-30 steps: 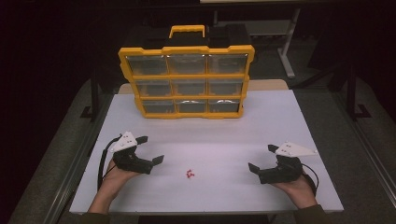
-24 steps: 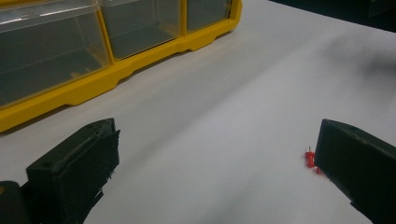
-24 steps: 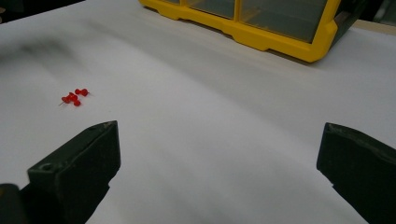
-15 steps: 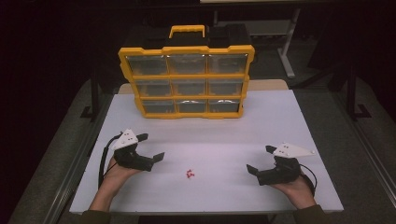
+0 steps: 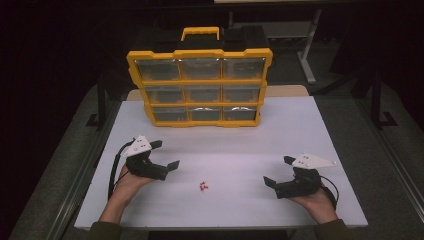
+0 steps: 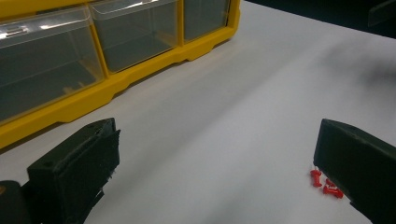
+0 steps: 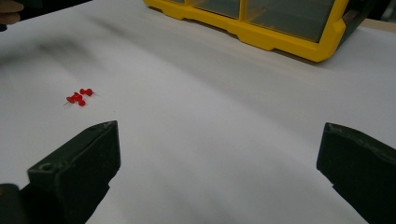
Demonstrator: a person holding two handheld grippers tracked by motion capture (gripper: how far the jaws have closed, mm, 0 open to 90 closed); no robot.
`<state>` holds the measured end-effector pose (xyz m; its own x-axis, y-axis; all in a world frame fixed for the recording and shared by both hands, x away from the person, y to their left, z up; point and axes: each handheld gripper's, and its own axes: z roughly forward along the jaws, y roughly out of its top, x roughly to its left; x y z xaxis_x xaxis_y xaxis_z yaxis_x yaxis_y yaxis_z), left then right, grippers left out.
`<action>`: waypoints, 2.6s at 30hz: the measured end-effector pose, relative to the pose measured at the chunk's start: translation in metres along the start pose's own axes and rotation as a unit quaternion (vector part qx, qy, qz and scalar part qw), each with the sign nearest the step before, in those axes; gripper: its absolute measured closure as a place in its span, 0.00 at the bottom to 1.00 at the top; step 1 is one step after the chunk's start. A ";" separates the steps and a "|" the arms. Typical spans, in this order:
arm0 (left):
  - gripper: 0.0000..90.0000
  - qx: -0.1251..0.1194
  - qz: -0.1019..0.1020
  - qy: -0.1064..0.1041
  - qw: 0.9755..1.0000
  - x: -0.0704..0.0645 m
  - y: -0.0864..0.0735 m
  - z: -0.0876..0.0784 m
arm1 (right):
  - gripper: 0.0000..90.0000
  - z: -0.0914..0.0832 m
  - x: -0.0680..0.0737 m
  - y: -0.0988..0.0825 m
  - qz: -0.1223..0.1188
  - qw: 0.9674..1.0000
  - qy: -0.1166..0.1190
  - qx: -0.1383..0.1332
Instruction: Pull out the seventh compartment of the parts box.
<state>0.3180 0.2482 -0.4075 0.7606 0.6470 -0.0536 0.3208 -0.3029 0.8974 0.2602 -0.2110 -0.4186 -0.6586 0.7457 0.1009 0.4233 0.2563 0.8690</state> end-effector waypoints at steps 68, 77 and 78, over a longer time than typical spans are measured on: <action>0.00 -0.018 0.021 -0.023 0.999 -0.006 0.028 0.050 | 0.00 0.005 -0.002 -0.003 0.008 1.000 0.006 -0.001; 0.00 -0.021 0.024 -0.028 0.999 -0.008 0.033 0.059 | 0.00 0.005 -0.002 -0.003 0.008 1.000 0.009 -0.002; 0.00 -0.024 0.023 -0.029 0.999 -0.009 0.033 0.061 | 0.00 0.005 -0.002 -0.003 0.009 1.000 0.008 -0.003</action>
<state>0.3564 0.1897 -0.4039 0.8059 0.5910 -0.0363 0.2591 -0.2967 0.9191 0.2636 -0.2105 -0.4241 -0.6615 0.7396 0.1240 0.4315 0.2402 0.8695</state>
